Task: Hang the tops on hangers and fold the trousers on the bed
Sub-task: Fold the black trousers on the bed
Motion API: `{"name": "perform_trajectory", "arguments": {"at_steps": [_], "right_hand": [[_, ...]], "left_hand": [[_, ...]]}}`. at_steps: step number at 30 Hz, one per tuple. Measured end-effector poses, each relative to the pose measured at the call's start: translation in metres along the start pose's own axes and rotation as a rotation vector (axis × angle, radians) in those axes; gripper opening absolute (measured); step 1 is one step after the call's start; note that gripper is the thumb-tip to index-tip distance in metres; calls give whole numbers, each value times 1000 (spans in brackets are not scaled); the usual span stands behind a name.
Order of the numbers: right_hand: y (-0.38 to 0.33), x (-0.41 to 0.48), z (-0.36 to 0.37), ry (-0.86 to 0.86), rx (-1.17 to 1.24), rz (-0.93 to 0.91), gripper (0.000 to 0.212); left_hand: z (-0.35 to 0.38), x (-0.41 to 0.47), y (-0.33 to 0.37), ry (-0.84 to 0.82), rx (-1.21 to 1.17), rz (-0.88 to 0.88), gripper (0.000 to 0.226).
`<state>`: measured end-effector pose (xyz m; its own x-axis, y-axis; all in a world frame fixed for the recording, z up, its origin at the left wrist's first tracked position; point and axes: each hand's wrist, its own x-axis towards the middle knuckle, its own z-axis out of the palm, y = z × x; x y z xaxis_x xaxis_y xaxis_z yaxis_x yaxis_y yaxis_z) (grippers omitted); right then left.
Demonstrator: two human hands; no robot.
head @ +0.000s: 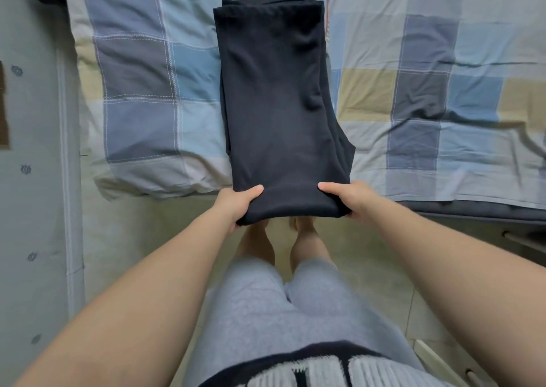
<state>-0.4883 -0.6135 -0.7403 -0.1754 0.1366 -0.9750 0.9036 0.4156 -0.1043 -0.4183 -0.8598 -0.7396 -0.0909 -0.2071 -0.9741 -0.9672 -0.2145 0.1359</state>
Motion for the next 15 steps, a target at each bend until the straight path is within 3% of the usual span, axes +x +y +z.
{"name": "perform_trajectory", "arguments": {"at_steps": [7, 12, 15], "right_hand": [[47, -50, 6, -15, 147, 107, 49], [32, -52, 2, 55, 363, 34, 30], [-4, -46, -2, 117, 449, -91, 56]], "left_hand": [[-13, -44, -39, 17, -9, -153, 47], [-13, -42, -24, 131, -75, -59, 30], [-14, -37, 2, 178, -207, 57, 56]]}}
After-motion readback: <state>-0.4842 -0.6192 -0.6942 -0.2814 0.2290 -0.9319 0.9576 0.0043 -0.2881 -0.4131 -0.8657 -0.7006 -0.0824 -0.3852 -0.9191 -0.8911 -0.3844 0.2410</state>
